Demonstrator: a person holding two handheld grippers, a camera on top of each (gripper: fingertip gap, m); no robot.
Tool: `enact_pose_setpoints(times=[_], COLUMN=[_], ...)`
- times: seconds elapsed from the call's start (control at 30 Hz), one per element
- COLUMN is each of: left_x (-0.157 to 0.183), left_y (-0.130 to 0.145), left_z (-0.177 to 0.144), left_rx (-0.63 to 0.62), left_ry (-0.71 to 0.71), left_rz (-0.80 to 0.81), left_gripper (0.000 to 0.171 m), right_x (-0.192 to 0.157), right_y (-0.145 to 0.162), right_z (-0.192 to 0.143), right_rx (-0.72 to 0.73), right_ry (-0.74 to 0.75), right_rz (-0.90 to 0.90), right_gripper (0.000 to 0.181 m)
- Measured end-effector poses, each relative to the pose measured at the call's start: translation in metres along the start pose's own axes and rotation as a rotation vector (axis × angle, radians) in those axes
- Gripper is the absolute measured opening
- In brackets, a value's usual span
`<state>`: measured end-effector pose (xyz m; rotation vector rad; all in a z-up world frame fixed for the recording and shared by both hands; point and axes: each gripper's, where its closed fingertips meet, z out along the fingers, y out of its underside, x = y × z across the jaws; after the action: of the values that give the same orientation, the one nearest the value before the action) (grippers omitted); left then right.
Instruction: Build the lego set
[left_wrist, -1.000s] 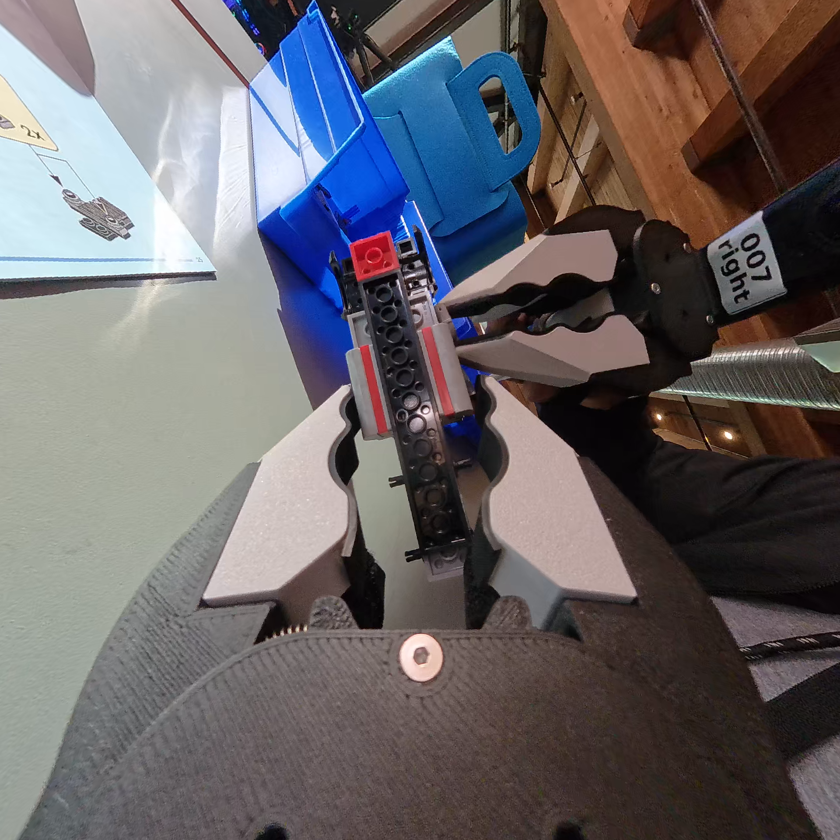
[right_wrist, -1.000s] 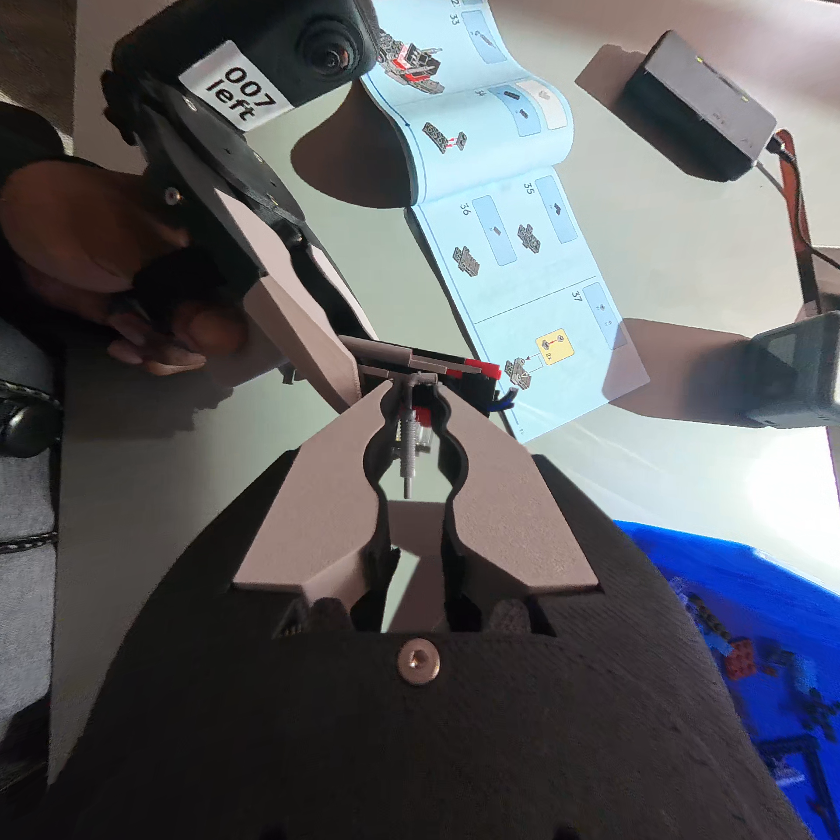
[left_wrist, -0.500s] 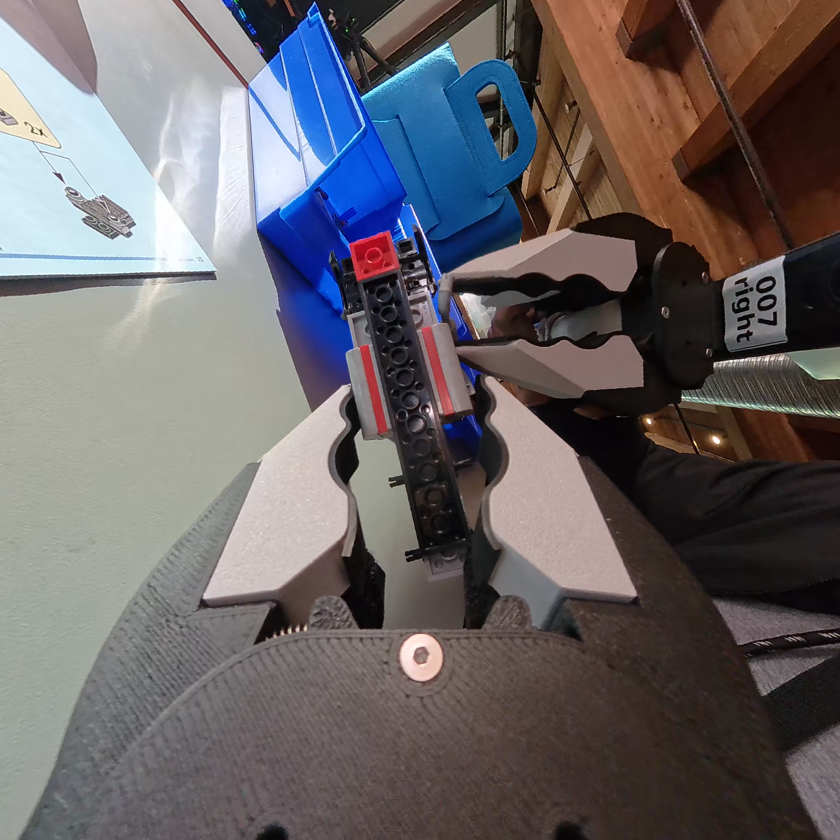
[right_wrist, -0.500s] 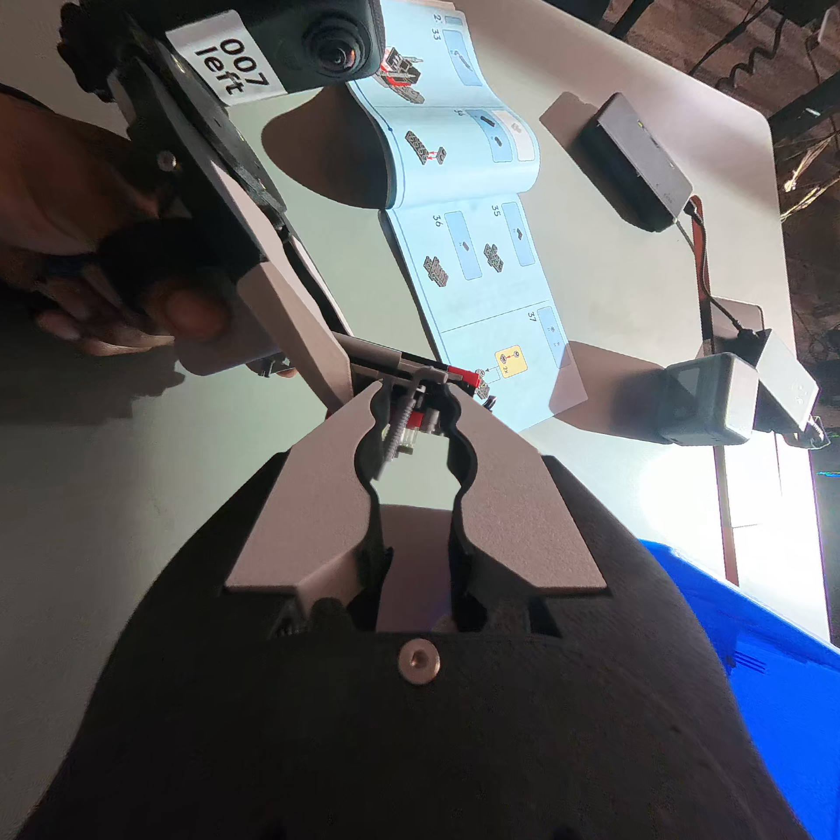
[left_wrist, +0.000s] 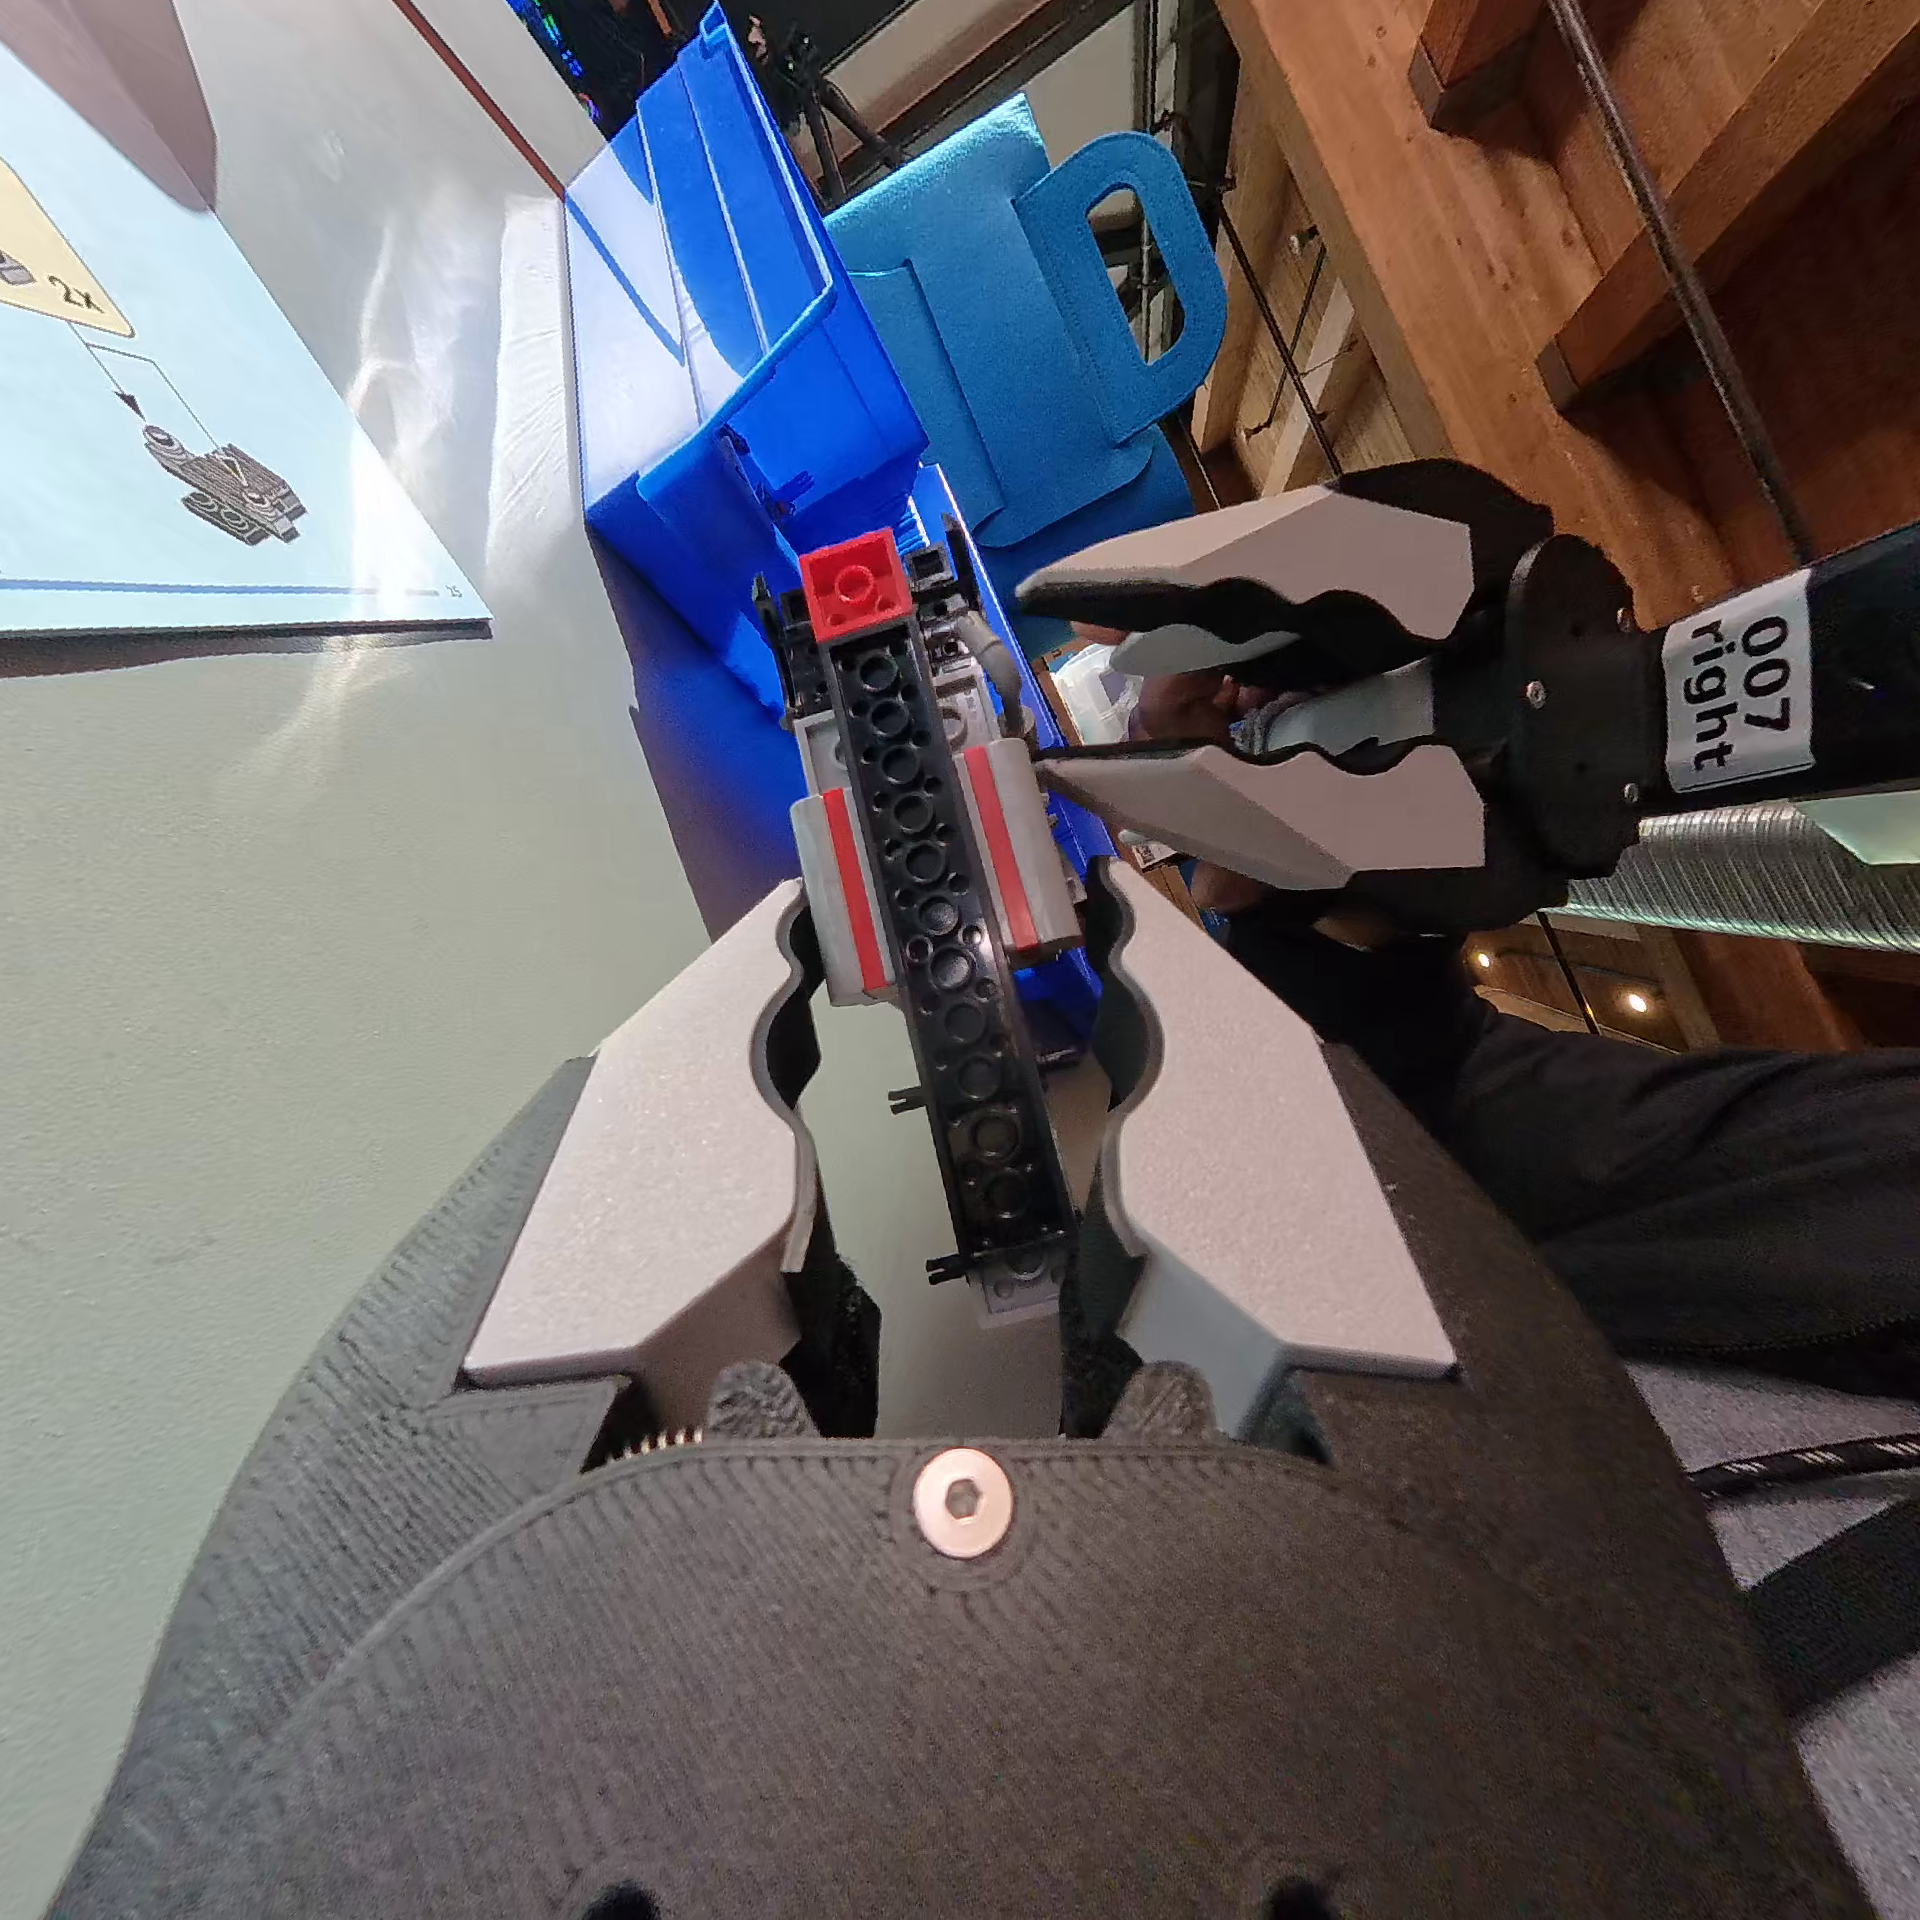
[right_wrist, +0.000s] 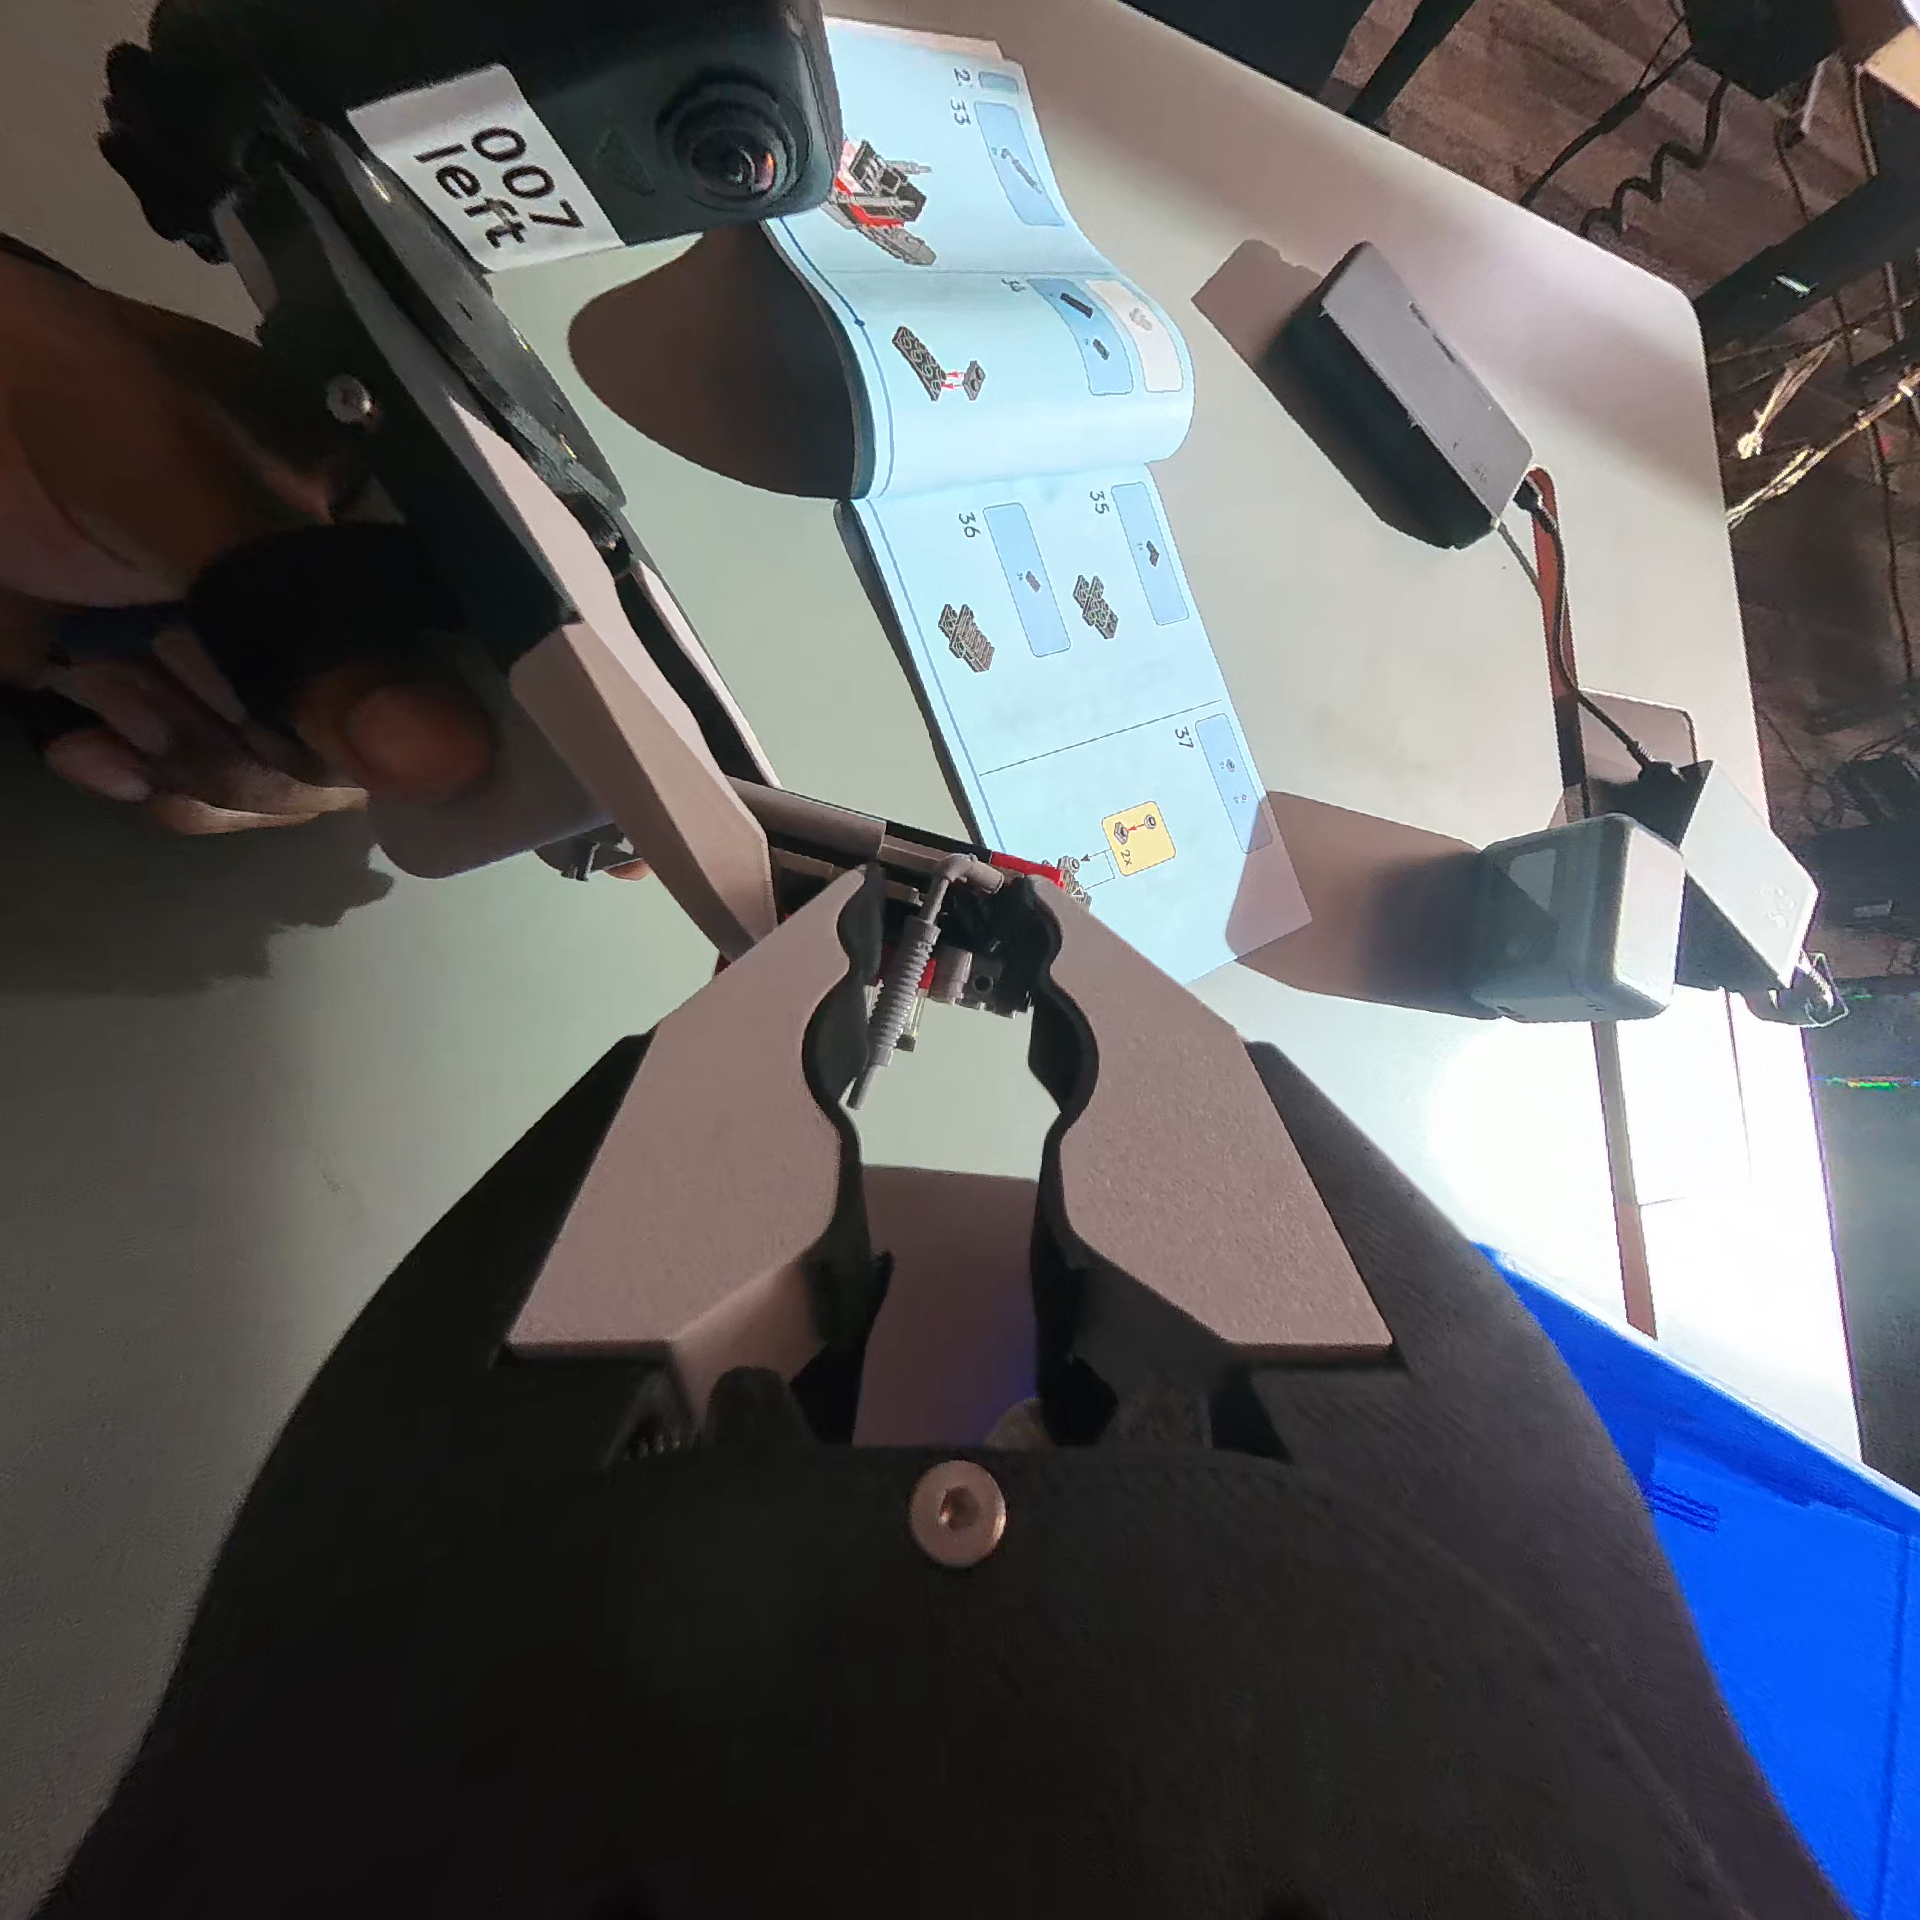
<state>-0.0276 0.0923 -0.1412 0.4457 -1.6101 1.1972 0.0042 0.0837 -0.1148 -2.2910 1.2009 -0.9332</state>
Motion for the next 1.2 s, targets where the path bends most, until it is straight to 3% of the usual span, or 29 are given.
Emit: enact_pose_setpoints(times=[0.27,0.7,1.03,1.2], left_x=[-0.001,-0.001,-0.002,-0.002], left_y=[0.002,0.004,0.003,0.004], left_z=[0.001,0.001,0.001,0.001], left_rx=[-0.008,-0.02,-0.019,-0.021], left_ry=[-0.02,-0.026,-0.03,-0.029], left_rz=[0.026,0.038,0.033,0.029], left_gripper=[0.051,0.051,0.051,0.051], right_x=[-0.001,-0.001,0.0,-0.016], right_y=[0.002,0.006,0.001,0.002], right_z=[0.005,0.006,0.001,-0.006], right_rx=[-0.039,-0.023,0.027,-0.013], right_ry=[-0.016,-0.149,-0.13,-0.194], right_rz=[-0.024,0.123,0.119,0.053], right_gripper=[0.021,0.009,0.006,0.006])
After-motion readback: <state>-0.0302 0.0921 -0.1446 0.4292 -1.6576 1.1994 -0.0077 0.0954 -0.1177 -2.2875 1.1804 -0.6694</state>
